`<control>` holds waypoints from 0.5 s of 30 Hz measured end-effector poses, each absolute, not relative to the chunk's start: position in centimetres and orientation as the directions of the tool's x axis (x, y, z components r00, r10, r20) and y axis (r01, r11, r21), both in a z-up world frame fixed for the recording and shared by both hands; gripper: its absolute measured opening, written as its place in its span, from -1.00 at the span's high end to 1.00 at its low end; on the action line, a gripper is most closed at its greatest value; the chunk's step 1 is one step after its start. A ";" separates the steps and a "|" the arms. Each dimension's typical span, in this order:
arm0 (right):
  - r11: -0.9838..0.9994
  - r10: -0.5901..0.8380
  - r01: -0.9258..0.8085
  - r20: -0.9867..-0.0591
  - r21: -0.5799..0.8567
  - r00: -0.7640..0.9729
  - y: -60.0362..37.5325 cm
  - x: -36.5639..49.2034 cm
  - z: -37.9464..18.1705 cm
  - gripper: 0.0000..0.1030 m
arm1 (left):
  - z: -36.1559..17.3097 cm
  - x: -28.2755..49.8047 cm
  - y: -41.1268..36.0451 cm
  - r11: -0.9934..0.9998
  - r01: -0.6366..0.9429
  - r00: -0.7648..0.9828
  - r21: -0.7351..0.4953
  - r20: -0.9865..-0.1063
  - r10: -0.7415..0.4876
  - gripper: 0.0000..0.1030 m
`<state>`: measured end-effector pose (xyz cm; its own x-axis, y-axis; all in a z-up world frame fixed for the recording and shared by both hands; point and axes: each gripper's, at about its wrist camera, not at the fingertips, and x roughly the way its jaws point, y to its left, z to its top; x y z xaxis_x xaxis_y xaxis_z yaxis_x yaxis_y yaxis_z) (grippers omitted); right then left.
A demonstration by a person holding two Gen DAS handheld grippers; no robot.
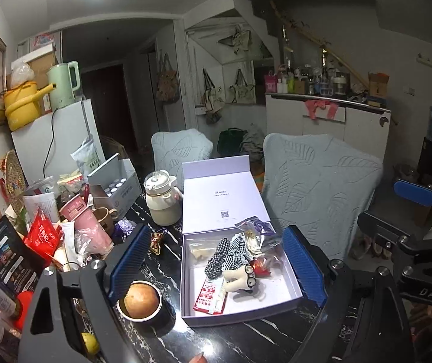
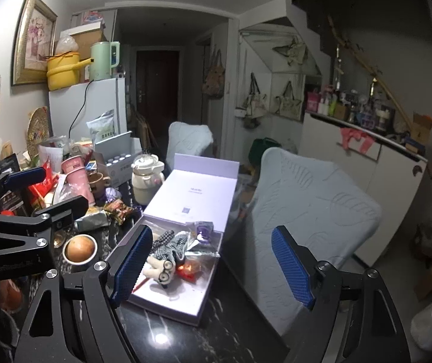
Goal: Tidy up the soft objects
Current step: 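Withdraw both open grippers from the box back over the table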
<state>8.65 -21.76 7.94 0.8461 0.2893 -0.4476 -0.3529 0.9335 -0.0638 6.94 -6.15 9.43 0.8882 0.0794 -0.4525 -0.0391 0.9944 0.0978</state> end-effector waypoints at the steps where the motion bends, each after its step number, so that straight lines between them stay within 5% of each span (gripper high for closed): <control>1: 0.933 0.292 -0.354 -0.444 -0.063 0.847 -22.0 8.2 8.0 -0.59 | 9.4 6.2 -6.4 0.994 -0.037 0.892 0.103 -0.445 0.079 -0.75; 15: 0.944 0.261 -0.323 -0.443 -0.069 0.858 -23.8 1.7 4.9 -0.59 | 6.7 0.3 -8.3 0.996 -0.014 0.897 0.088 -0.438 0.052 -0.76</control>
